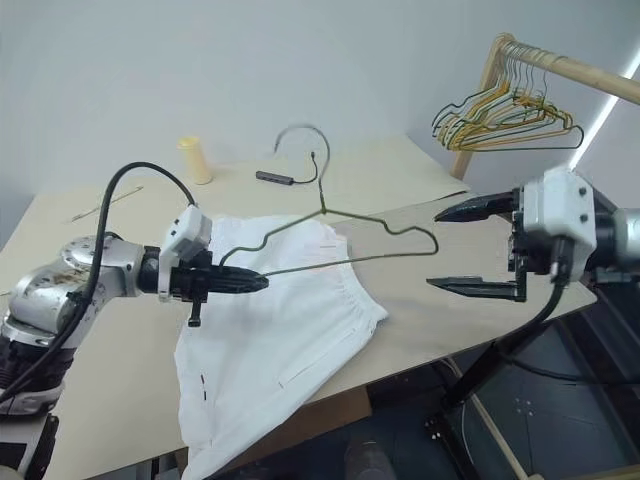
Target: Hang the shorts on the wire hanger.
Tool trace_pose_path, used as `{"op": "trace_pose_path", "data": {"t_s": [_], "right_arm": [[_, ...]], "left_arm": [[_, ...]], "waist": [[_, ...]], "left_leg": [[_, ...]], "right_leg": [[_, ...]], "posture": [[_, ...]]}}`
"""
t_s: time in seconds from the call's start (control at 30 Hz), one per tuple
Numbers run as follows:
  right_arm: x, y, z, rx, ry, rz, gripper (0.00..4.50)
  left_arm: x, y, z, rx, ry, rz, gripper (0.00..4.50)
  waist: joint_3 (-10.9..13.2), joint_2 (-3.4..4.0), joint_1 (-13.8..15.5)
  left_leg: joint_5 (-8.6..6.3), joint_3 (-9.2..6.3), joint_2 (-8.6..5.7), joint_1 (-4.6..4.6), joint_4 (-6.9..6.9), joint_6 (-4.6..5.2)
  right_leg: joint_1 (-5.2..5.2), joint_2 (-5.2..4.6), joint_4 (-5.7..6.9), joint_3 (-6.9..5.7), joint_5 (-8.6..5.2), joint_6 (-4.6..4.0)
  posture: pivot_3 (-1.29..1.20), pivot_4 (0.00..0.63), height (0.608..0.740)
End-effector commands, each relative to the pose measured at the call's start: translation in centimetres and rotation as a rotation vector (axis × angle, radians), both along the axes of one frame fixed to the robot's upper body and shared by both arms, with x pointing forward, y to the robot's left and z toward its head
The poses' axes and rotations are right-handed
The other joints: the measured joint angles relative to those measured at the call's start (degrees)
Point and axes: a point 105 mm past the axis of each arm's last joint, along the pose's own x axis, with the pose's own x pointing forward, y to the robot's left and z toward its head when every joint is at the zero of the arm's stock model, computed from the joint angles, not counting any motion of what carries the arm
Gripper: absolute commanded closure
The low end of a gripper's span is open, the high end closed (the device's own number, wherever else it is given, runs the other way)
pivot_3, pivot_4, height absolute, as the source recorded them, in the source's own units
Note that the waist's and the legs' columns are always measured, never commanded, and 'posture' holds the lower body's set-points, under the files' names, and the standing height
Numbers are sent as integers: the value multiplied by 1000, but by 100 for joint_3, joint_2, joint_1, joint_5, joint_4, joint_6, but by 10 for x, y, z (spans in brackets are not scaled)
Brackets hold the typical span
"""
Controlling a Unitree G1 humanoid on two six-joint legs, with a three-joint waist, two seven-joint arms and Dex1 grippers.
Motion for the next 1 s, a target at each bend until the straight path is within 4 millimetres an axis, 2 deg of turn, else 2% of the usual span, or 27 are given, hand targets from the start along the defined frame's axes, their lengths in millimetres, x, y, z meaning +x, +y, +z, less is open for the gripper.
{"op": "trace_pose_path", "data": {"t_s": [0.03,0.2,0.4,0.6,0.7,1.0], "right_arm": [[12,4,-7,-57,130,-64,29],[38,13,-34,-204,279,-180,29],[52,27,-59,-294,312,-174,29],[59,35,-73,-317,332,-158,29],[57,35,-75,-316,338,-144,628],[53,33,-79,-323,337,-141,3797]], "left_arm": [[3,1,1,99,-163,-12,4500],[-1,-4,-2,94,-164,-33,4500],[-8,-6,-2,76,-154,-46,4500],[-9,-6,0,72,-153,-41,4500],[-10,-6,0,72,-151,-40,4500],[-9,-6,0,62,-152,-41,4500]], "waist": [[0,2,11],[-2,5,139],[-4,9,267],[-4,9,281],[-4,9,278],[-4,9,263]], "left_leg": [[0,1,-1,0,0,0],[0,6,-4,-43,1,0],[12,0,-19,-207,25,-15],[18,0,-26,-212,29,-22],[18,0,-25,-189,29,-22],[20,0,-24,-188,29,-23]], "right_leg": [[-2,0,0,1,0,0],[-54,-6,5,4,1,-2],[-240,-16,61,6,8,-7],[-250,-21,77,6,8,-7],[-231,-16,84,5,7,-7],[-231,-14,86,6,7,-7]], "posture": [[-236,0,740],[-216,0,740],[-205,0,740],[-184,0,740],[-178,0,740],[-186,0,740]]}}
